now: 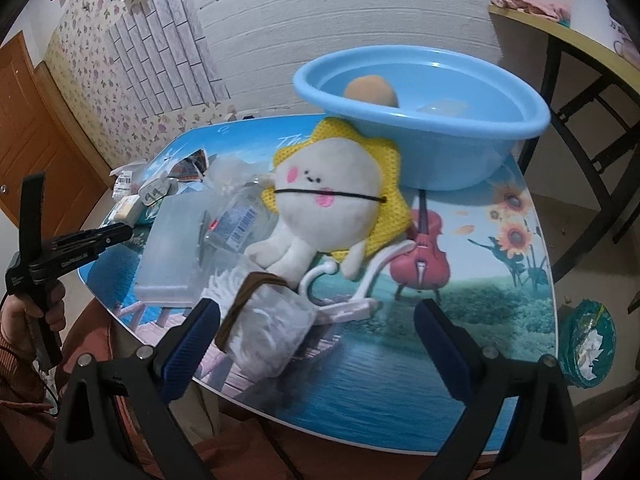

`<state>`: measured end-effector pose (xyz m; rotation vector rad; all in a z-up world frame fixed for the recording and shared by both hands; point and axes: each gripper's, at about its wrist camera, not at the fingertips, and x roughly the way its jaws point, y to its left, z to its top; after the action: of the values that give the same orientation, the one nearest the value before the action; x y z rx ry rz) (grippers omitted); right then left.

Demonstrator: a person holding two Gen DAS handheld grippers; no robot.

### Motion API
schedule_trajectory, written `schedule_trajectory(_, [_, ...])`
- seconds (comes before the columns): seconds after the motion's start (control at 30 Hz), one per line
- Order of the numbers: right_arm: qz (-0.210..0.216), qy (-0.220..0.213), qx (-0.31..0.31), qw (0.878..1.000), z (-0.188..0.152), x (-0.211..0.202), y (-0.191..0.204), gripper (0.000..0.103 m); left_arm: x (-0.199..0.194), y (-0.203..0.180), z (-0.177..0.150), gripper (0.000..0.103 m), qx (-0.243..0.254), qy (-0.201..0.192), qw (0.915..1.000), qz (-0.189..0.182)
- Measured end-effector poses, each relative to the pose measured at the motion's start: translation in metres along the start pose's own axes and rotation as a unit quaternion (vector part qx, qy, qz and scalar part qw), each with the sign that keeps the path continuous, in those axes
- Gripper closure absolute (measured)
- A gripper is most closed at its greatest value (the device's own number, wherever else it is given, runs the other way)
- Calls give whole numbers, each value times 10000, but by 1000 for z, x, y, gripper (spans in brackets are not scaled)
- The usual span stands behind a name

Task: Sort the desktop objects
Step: 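Grasp the 'Face' tissue pack with the left gripper while the right gripper grasps the cotton swab box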

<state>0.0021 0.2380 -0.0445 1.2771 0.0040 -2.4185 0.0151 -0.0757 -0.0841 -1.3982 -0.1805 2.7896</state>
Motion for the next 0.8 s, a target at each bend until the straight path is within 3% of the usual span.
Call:
schedule_trajectory(0.33, [-7, 9, -72, 10000, -6, -3, -3, 4, -3, -1, -2, 87, -15, 24, 10000, -11])
schedule_trajectory(0.8, [69, 132, 101, 9998, -15, -1, -13, 18, -8, -5, -7, 87, -12, 30, 10000, 3])
